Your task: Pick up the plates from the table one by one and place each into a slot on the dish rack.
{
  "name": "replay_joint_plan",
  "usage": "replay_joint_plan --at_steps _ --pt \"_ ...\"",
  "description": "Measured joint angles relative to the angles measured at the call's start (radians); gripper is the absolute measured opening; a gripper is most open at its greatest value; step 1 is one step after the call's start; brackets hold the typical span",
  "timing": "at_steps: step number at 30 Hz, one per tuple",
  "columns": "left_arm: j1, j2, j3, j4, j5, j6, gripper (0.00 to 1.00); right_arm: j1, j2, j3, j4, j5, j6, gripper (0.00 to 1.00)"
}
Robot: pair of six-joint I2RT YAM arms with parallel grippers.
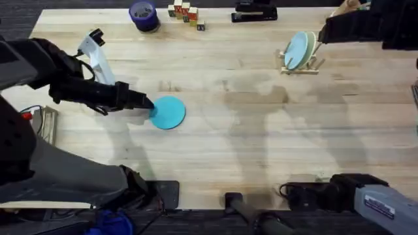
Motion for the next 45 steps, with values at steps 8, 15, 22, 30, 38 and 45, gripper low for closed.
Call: replay_joint_plan --at_steps 8,15,22,30,38,45 --pt "0.011 0.068 0.0 0.009 0.001 -0.041 0.04 0.0 0.0 0.0 0.009 0.0 0.0 0.995" --pt "0.011 0.1 0.0 0.008 0.024 -0.086 0.04 0.0 0.0 0.0 0.015 0.0 0.0 0.995" --pt "0.011 0.174 0.001 -0.013 0.066 -0.14 0.04 0.0 0.0 0.0 0.015 0.0 0.0 0.994" --pt "0.013 0.194 0.002 -0.022 0.085 -0.17 0.04 0.0 0.0 0.0 0.015 0.0 0.0 0.995" --pt "0.013 0.194 0.002 -0.022 0.085 -0.174 0.04 0.0 0.0 0.0 0.015 0.0 0.0 0.995" --pt "0.013 0.194 0.002 -0.022 0.085 -0.177 0.039 0.0 0.002 0.0 0.03 -0.115 0.008 0.995"
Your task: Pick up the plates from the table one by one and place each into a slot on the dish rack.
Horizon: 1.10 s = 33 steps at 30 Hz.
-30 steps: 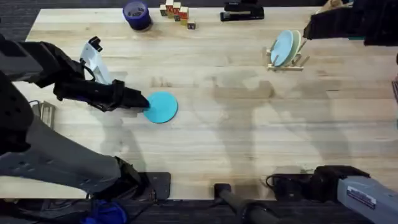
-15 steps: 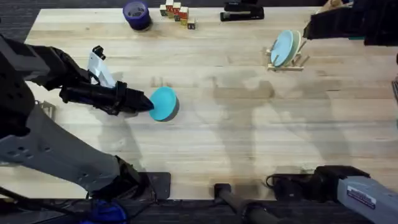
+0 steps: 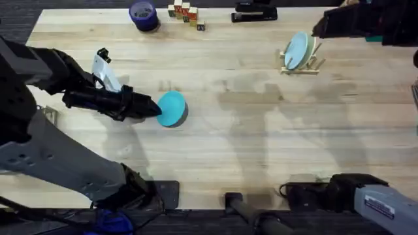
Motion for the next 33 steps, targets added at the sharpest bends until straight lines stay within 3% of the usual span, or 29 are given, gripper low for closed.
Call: replay_joint_plan --at_steps 8,22,33 --pt "0.0 0.0 0.0 0.0 0.0 -0.003 0.038 0.055 0.114 0.004 -0.004 -0.149 0.052 0.995" --pt "0.0 0.0 0.0 0.0 0.0 -0.003 0.038 0.356 0.342 0.004 0.104 -0.192 0.253 0.995" --pt "0.0 0.0 0.0 0.0 0.0 -0.003 0.038 0.412 0.505 0.004 0.098 -0.199 0.52 0.993"
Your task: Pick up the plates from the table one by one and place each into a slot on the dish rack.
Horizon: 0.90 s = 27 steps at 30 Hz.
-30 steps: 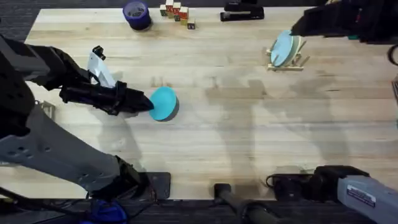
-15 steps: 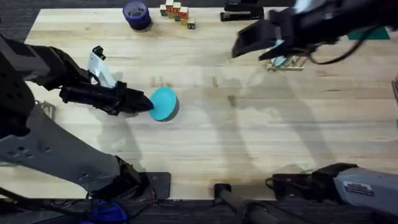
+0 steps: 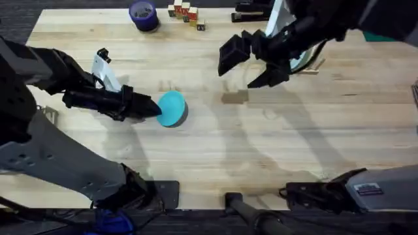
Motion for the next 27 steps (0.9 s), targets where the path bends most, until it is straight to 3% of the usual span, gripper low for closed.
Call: replay_joint_plan --at_steps 16,27 --pt "0.0 0.0 0.0 0.0 0.0 0.0 0.039 0.045 0.101 0.0 0.164 -0.105 0.029 0.993" --pt "0.0 0.0 0.0 0.0 0.0 0.0 0.038 0.178 0.101 0.0 0.283 -0.03 0.029 0.994"
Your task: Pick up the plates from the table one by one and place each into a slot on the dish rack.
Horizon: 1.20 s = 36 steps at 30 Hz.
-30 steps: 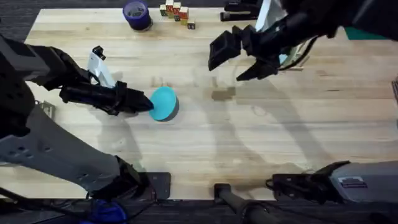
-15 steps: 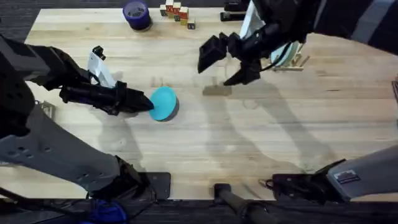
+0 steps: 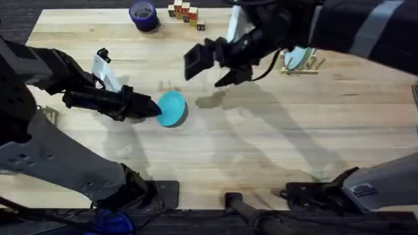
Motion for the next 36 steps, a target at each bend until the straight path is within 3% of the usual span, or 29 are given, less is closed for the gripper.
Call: replay_joint_plan --at_steps 8,22,36 --pt "0.0 0.0 0.0 0.0 0.0 0.0 0.038 0.116 0.0 0.0 0.08 0.089 0.005 0.993" --pt "0.0 0.0 0.0 0.0 0.0 0.0 0.038 0.173 0.104 0.0 0.158 0.184 0.067 0.993" --pt "0.0 0.0 0.0 0.0 0.0 0.0 0.038 0.22 0.179 0.0 0.221 0.194 0.153 0.995"
